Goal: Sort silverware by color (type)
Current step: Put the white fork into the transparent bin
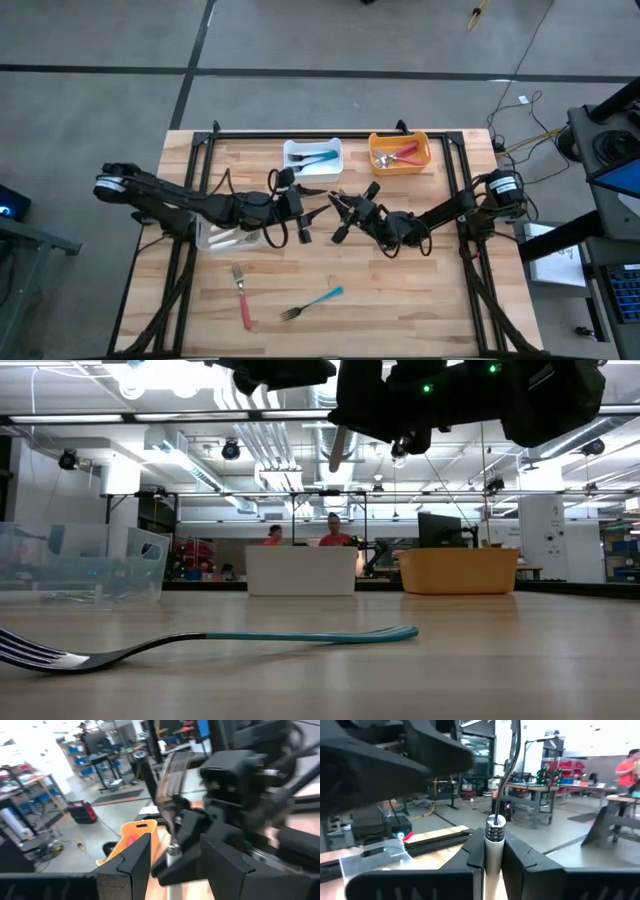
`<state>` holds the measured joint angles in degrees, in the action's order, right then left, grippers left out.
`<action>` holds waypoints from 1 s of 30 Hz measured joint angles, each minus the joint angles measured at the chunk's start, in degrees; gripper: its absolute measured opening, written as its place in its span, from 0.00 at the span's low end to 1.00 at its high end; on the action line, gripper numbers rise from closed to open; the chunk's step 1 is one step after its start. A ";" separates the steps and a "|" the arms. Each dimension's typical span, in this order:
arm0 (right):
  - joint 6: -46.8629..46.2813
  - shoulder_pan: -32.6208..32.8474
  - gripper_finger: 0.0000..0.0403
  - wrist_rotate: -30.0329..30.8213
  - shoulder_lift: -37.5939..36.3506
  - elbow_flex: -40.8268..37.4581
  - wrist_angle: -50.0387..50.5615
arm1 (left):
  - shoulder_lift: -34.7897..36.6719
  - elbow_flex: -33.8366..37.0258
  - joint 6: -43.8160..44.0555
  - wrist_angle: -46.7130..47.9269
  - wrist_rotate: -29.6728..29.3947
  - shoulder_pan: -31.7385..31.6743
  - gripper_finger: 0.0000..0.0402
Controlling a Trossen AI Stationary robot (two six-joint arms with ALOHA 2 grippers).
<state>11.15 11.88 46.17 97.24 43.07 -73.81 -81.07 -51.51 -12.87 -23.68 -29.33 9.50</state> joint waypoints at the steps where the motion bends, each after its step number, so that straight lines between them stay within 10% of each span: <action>1: 0.96 0.35 0.06 0.95 0.35 0.27 -0.62 | -0.76 0.00 -0.10 -1.26 -0.68 0.00 0.37; 30: 8.40 1.49 0.06 8.01 1.08 1.20 -1.48 | -12.33 0.19 0.25 -22.93 -1.64 -1.44 0.31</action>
<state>19.55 13.37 54.18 98.32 44.27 -75.29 -93.40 -51.31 -12.63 -46.60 -30.98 8.06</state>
